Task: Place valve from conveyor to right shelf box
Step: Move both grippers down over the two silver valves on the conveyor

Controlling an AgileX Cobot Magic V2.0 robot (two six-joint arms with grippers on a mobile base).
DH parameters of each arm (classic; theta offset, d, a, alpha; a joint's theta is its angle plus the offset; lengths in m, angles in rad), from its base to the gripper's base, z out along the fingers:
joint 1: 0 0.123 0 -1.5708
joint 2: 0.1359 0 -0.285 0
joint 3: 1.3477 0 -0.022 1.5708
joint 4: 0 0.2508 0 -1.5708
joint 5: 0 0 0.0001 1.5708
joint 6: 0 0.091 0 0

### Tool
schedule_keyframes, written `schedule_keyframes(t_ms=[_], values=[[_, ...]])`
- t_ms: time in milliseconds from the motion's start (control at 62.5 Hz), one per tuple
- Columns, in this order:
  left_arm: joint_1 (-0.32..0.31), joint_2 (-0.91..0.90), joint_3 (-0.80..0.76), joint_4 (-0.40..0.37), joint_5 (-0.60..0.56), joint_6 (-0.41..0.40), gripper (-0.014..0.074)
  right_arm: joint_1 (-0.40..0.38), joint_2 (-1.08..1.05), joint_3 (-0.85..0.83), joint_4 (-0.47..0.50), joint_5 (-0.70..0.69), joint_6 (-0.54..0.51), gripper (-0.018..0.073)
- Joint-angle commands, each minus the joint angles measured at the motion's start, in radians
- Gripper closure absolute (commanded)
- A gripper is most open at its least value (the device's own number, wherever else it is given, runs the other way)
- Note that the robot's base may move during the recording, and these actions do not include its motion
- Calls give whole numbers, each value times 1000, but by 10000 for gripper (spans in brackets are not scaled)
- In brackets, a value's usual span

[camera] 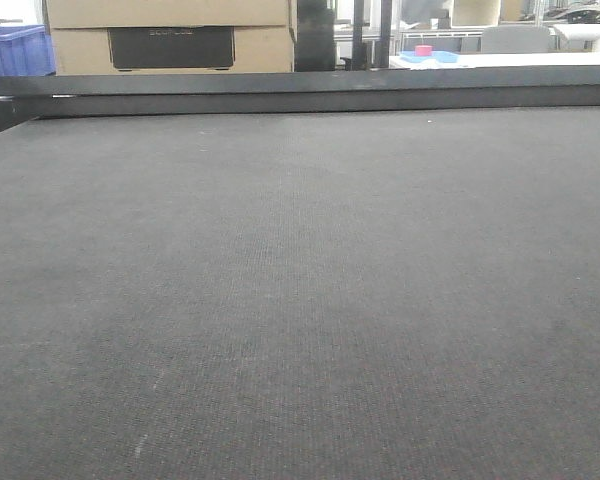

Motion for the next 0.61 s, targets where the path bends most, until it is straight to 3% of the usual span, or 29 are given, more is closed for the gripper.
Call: schedule_keyframes(t_ms=[0,592], values=[[1,-3,-3,1,-19,-9,707,-5,-4,0,-2,-18,1,727],[1,-3,-3,1,-19,-9,707,-5,-4,0,-2,-18,1,727]])
